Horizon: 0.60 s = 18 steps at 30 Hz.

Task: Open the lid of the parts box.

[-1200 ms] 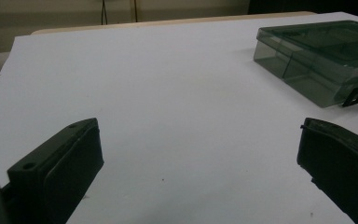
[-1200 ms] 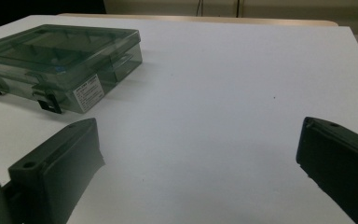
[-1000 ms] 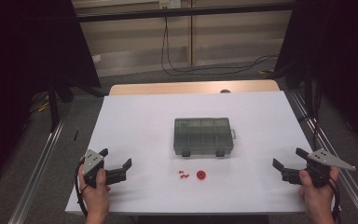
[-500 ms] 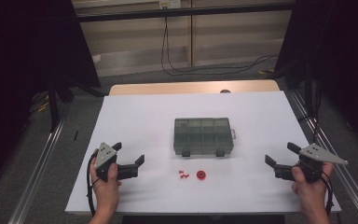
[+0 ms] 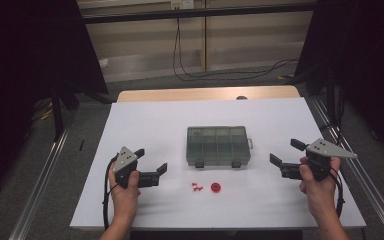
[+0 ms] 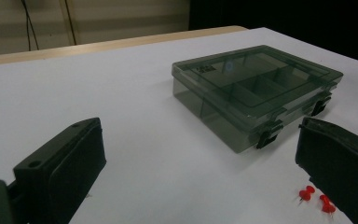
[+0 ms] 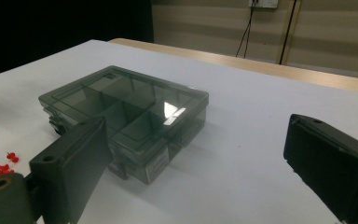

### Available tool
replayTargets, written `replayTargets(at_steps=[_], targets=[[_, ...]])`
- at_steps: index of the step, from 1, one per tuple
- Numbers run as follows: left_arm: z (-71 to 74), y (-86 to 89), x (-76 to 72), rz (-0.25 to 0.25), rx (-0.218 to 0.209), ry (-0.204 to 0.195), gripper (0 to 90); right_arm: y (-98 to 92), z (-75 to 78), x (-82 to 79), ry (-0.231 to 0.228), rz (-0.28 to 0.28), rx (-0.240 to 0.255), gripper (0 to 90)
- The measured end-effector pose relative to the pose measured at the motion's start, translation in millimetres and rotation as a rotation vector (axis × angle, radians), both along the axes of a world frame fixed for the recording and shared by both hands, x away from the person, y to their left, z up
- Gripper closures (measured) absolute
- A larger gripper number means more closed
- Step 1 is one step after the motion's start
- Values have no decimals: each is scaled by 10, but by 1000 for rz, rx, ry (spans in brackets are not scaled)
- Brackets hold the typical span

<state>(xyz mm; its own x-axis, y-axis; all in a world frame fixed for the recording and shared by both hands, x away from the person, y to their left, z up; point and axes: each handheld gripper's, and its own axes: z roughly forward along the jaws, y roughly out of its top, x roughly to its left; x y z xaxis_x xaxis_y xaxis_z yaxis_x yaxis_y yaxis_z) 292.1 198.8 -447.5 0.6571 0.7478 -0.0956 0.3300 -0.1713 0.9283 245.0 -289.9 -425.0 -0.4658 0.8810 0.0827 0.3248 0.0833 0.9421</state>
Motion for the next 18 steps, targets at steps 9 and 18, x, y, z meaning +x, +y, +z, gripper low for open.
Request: replayTargets(at_steps=[9, 18], targets=[[45, -184, 97, -17, -19, -12, 36, 106, 77, 208, 11, 28, 3, 92], [151, -294, 227, -57, -79, -10, 292, 236, 170, 347, 16, 76, 29, 396]])
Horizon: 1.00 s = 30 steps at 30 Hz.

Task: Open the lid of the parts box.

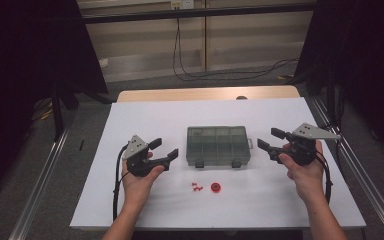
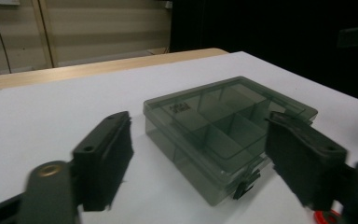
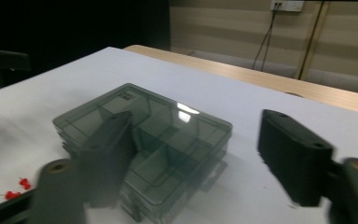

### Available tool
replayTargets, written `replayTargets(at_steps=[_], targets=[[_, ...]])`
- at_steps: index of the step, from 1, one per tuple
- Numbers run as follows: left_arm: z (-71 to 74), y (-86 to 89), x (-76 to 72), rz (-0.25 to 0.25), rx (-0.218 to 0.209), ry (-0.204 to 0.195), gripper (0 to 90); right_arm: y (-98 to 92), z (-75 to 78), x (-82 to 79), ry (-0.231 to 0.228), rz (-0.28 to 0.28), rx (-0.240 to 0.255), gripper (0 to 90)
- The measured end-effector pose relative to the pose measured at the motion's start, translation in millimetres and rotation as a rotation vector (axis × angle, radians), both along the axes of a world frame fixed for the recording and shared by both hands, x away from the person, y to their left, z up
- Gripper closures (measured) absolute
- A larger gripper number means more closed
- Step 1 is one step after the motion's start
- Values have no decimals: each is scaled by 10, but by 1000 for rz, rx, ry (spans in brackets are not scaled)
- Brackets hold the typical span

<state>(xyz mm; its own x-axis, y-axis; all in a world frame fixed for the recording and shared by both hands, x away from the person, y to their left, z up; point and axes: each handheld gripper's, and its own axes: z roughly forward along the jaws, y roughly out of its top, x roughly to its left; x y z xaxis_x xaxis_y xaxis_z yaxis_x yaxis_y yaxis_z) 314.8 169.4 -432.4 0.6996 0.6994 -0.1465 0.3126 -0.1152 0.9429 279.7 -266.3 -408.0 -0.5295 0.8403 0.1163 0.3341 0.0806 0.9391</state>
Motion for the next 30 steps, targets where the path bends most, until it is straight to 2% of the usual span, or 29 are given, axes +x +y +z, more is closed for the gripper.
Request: replayTargets(at_steps=[1, 3, 4, 5, 6, 7, 10, 12, 15, 16, 17, 19, 21, 23, 29, 30], targets=[[6, -9, 18, -2, -5, 2, 346, 8, -7, 10, 10, -8, 11, 483], [1, -33, 53, 1, -12, 17, 419, 16, -38, 26, 27, 11, 11, 610], [-16, -56, 70, 9, -17, 35, 470, 37, -57, 30, 32, 11, 5, 667], [-67, -84, 95, 17, 3, 71, 513, 57, -72, 36, 33, 16, -24, 707], [-67, -84, 95, 17, 3, 71, 553, 83, -85, 37, 42, 14, -52, 748], [-131, -128, 102, 26, 37, 98, 609, 107, -97, 41, 48, 21, -70, 793], [-182, -168, 102, 31, 57, 120, 746, 143, -143, 51, 74, 58, -74, 888], [-246, -196, 116, 1, 94, 137, 831, 153, -181, 59, 102, 83, -85, 900], [-294, -227, 122, -2, 114, 156, 900, 151, -248, 74, 152, 108, -99, 900], [-321, -242, 127, -5, 115, 166, 900, 151, -248, 74, 152, 108, -99, 900], [-348, -252, 132, -8, 113, 174, 900, 155, -293, 72, 170, 115, -122, 900], [-410, -283, 139, -10, 138, 200, 900, 164, -333, 67, 187, 102, -139, 900], [-430, -299, 142, -18, 140, 201, 900, 162, -372, 70, 207, 103, -156, 900], [-457, -324, 138, -25, 168, 213, 900, 159, -412, 78, 234, 103, -183, 900], [-468, -345, 131, -31, 174, 225, 900, 162, -500, 81, 268, 112, -219, 900], [-473, -344, 135, -38, 164, 225, 900, 166, -514, 80, 274, 112, -227, 900]])
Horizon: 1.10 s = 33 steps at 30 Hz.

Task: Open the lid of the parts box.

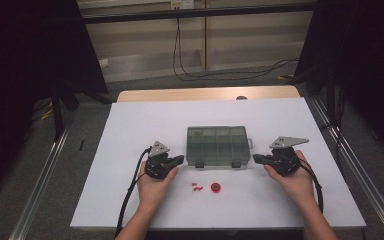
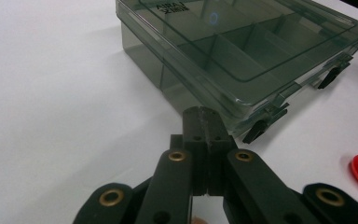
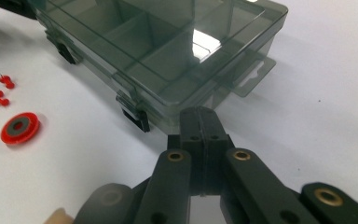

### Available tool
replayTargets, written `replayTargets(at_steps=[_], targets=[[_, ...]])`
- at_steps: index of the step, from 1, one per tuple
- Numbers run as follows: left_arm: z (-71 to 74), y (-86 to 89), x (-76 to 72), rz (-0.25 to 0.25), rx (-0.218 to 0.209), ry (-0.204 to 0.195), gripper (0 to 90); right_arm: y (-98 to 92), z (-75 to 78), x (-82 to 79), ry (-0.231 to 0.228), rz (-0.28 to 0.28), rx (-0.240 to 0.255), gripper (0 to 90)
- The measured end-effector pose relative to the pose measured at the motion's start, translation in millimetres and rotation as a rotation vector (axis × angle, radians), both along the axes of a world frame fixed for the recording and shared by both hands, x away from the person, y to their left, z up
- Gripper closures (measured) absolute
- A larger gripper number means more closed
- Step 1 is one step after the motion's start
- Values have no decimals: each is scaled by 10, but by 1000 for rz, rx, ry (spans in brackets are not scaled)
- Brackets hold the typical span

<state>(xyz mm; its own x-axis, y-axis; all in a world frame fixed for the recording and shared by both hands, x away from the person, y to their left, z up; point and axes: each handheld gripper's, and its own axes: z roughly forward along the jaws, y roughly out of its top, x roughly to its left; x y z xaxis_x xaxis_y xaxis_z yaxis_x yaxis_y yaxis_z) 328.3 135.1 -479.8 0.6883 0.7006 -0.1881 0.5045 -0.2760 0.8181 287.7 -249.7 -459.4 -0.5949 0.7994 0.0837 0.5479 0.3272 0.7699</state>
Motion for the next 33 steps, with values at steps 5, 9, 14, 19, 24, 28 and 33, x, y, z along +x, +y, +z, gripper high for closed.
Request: replayTargets(at_steps=[5, 9, 14, 19, 24, 28, 33], targets=[[-5, -6, -1, -6, -7, 6, 900, 3, -30, 2, 14, 5, -10, 900], [-6, -3, 0, -15, -8, 8, 900, 43, -66, 4, 21, 18, -22, 900], [-3, -8, -5, -32, 1, 3, 900, 58, -60, 8, 23, 24, -3, 900], [3, -11, -10, -43, 2, 0, 900, 39, -35, 8, 12, 25, 9, 900], [29, -9, -25, -42, -5, -14, 900, 43, -34, 9, 14, 28, 10, 900], [61, -5, -43, -40, -11, -22, 900, 58, -20, 9, 6, 26, 25, 900], [76, -3, -51, -39, -18, -28, 900, 63, 11, 0, -12, 24, 24, 900]])
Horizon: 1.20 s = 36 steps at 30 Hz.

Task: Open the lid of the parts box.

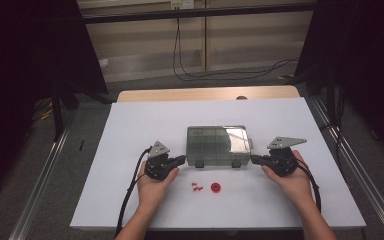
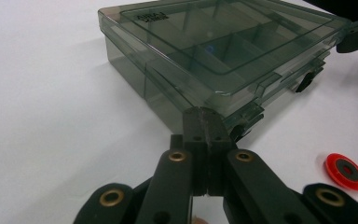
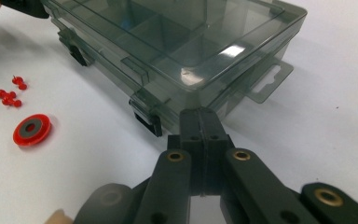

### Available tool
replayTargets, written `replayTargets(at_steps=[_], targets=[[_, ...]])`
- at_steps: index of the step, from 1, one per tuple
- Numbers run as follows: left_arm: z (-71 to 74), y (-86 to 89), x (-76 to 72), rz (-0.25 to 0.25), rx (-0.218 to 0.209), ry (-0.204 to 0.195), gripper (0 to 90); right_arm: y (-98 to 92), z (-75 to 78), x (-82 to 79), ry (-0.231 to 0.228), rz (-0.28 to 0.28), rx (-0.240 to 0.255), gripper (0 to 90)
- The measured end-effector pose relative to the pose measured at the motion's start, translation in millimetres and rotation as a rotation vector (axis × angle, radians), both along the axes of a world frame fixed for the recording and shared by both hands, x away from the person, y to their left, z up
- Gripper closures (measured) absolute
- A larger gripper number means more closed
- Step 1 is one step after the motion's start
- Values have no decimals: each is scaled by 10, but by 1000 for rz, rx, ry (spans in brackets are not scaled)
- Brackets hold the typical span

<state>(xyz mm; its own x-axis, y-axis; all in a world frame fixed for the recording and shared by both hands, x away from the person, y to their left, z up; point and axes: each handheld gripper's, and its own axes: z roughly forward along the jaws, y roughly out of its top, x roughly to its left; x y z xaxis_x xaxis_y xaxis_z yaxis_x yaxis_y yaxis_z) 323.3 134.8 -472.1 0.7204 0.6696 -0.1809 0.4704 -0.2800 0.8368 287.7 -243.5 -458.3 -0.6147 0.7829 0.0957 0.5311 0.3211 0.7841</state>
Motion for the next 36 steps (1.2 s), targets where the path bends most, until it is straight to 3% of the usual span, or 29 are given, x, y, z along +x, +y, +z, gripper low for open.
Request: replayTargets(at_steps=[12, 16, 19, 26, 36], targets=[[36, -16, 2, -12, -24, -29, 900, 66, 69, -6, -46, -8, -15, 900], [74, -22, 11, -20, -16, -43, 900, 76, 118, -8, -59, -14, -1, 900], [94, -26, 29, -21, -58, -29, 900, 75, 134, -4, -76, -21, -1, 900], [164, -84, 51, -33, -48, -46, 900, 85, 189, 23, -97, -41, 13, 900], [279, -125, 108, -29, -69, -67, 900, 116, 243, 77, -121, -65, 37, 900]])
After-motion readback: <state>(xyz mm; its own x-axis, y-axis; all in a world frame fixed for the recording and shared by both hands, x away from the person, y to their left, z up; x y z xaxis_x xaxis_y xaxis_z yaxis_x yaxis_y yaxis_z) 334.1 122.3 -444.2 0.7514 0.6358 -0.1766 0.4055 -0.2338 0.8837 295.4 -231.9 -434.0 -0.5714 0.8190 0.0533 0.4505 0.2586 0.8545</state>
